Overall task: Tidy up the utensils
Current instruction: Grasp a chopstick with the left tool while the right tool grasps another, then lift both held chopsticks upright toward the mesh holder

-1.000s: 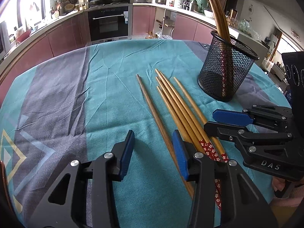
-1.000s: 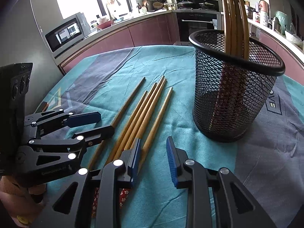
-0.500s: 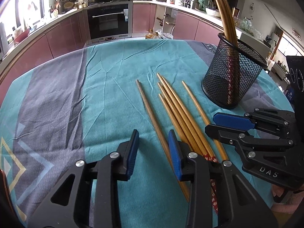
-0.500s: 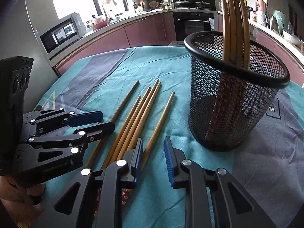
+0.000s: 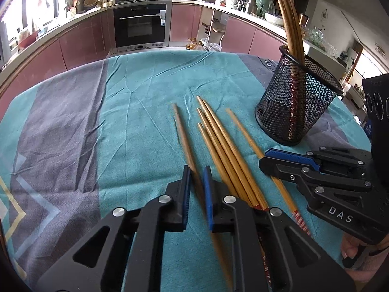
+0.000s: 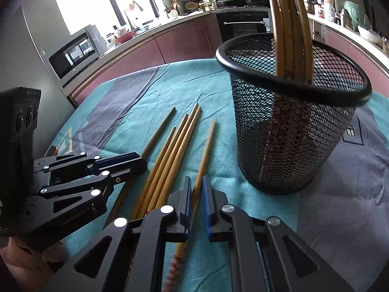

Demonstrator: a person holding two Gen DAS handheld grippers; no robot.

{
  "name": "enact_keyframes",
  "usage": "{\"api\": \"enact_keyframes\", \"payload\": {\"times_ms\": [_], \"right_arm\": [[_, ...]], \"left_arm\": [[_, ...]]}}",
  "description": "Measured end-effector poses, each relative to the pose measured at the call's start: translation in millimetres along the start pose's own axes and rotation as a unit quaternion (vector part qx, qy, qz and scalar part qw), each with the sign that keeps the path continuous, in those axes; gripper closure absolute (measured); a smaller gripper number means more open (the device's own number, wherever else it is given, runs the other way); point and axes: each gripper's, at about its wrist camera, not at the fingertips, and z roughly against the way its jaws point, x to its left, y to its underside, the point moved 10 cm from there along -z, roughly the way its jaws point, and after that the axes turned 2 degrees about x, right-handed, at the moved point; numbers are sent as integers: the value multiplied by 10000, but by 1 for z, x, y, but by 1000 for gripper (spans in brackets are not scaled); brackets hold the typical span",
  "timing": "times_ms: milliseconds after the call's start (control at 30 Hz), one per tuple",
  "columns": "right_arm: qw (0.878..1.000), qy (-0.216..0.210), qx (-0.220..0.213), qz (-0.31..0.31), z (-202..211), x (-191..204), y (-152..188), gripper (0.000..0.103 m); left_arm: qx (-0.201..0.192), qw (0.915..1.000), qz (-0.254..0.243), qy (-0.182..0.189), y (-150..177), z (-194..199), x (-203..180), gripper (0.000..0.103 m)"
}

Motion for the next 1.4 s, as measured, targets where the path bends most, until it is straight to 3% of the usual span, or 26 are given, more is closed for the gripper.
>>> {"api": "enact_keyframes", "payload": {"times_ms": [200, 433, 1000, 1267, 1400], "right_arm": [[9999, -90, -74, -104, 8, -3, 1, 97], [9992, -344, -76, 213, 18, 16, 4, 98], [9987, -252, 182, 401, 0, 15, 8, 97], [9981, -343, -226, 464, 31, 17, -5, 97], [9968, -365, -518, 484, 56, 14, -16, 97]], "left_arm": [[-34, 9999, 101, 123, 6, 7, -1, 95], [-58, 9995, -81, 315, 14, 20, -13, 95], [183, 9985, -302, 416, 13, 2, -14, 93], [-7, 9981, -354, 513, 5, 19, -22, 96], [-215, 9964, -355, 736, -6, 41, -28, 96]]}}
